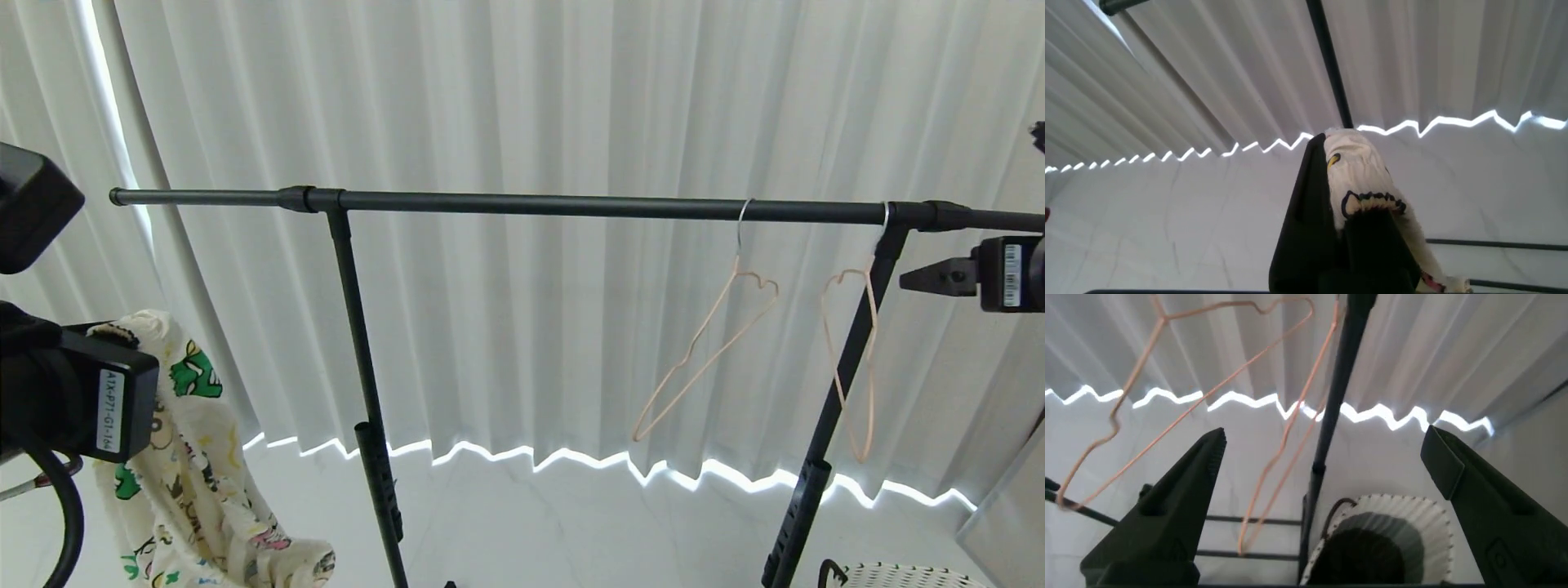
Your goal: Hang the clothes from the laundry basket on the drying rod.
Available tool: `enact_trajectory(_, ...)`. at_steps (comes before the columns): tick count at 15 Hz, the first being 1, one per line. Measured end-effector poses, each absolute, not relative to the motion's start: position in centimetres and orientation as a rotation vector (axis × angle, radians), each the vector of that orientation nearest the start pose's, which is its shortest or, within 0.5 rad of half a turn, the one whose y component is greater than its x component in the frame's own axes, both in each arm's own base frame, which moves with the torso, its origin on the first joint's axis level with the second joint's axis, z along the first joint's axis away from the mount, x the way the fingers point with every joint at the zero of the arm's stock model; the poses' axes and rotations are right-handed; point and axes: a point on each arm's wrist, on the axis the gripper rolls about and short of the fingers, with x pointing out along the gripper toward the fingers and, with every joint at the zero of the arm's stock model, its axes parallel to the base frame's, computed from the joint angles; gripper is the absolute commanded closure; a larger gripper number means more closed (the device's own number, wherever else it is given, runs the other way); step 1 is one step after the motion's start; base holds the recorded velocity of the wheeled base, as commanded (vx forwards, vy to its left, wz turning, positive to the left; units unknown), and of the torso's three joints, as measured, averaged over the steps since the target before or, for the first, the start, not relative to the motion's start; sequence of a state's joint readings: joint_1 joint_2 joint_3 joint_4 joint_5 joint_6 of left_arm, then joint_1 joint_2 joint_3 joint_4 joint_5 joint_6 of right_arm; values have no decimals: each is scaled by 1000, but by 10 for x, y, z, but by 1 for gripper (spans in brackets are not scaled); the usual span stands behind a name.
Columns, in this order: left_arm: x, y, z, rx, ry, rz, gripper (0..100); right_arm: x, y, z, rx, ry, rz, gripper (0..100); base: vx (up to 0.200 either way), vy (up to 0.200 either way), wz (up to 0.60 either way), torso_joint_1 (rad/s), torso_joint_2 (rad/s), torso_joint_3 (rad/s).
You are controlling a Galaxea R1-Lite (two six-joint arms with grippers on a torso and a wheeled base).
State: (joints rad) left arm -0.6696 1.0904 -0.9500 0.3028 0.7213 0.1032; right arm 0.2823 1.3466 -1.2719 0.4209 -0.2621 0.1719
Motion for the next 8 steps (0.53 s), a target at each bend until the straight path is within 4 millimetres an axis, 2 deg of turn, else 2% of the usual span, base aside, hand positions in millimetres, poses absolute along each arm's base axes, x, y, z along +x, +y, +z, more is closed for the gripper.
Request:
enact_trajectory(5, 119, -71, 268, 399, 375, 58, 100, 253, 67, 265, 146, 590, -222, 0, 0, 0, 0, 0, 0, 0)
enact_trajectory(8, 120, -70, 267, 401, 379, 62, 100, 277, 80, 239, 172, 659, -266, 0, 0, 0, 0, 0, 0, 0)
